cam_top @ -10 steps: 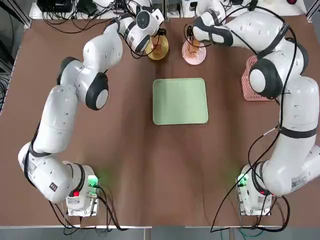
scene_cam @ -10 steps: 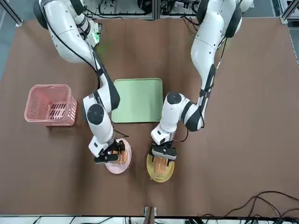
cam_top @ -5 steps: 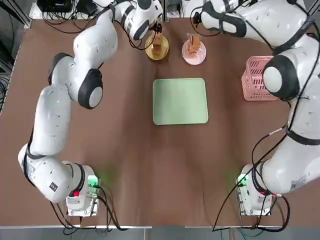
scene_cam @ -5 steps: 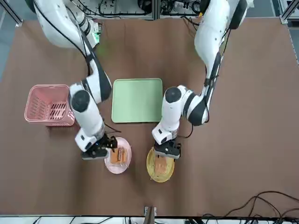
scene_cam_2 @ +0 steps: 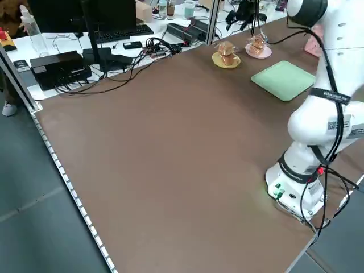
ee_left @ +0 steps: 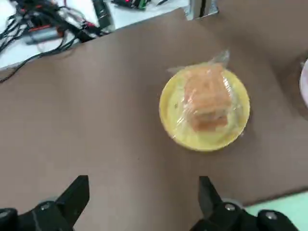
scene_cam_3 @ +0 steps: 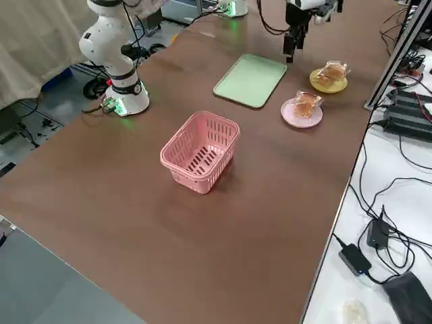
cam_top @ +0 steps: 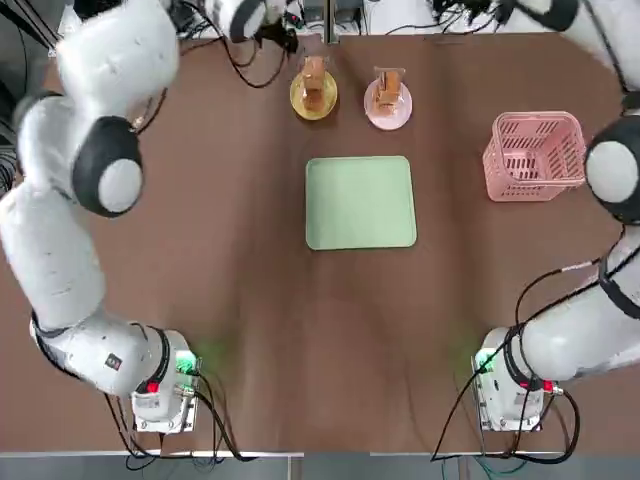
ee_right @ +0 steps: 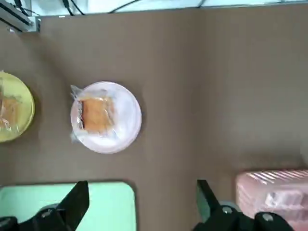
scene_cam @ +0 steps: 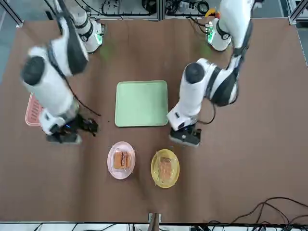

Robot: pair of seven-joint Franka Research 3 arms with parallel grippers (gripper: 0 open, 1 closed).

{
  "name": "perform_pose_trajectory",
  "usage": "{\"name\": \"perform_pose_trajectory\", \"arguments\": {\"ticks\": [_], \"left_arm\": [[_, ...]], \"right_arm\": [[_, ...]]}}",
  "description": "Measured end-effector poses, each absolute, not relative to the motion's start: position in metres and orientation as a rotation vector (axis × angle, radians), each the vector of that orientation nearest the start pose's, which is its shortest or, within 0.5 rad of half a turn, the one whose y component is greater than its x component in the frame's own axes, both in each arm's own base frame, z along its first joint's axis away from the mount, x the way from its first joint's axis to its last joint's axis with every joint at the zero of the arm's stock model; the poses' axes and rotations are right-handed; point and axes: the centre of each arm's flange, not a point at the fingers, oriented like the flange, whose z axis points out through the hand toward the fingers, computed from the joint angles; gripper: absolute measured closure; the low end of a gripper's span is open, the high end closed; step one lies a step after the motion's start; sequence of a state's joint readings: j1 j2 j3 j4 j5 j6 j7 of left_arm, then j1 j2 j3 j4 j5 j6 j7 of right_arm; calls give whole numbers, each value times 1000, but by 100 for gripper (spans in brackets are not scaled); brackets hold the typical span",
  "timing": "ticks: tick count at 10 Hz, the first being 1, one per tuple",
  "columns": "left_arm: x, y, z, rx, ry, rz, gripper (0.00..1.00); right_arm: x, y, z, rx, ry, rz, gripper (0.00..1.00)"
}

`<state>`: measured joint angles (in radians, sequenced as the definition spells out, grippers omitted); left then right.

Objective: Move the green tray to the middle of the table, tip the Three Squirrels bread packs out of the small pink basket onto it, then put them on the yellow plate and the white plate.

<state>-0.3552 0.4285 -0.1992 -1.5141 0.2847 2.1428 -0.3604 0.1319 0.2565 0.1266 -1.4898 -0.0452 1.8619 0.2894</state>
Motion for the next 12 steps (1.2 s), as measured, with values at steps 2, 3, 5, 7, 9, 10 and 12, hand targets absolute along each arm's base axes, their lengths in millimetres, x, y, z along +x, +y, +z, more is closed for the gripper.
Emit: {"name": "perform_pose_trajectory", "arguments": {"ticks": [2,3,5,7,9,10,12], "left_arm": [[604,-280,488,-3027,425,-245,0],[601,-254,507,-3021,385,-183,0],[596,-225,535,-2998,332,-68,0],[595,-216,557,-2988,350,-32,0],[602,-186,573,-3041,293,-29,0],[605,-163,583,-3085,247,-37,0],[603,-117,611,-3138,132,-84,0]], "right_arm": [[611,98,586,-3122,13,-156,1],[598,73,607,-3110,-2,-145,1],[566,27,631,-3102,42,-127,1],[540,-6,627,-3109,-10,-59,1],[531,-22,620,-3103,-75,35,2],[526,-20,619,-3100,-75,84,3],[524,-14,624,-3102,-42,98,2]]}}
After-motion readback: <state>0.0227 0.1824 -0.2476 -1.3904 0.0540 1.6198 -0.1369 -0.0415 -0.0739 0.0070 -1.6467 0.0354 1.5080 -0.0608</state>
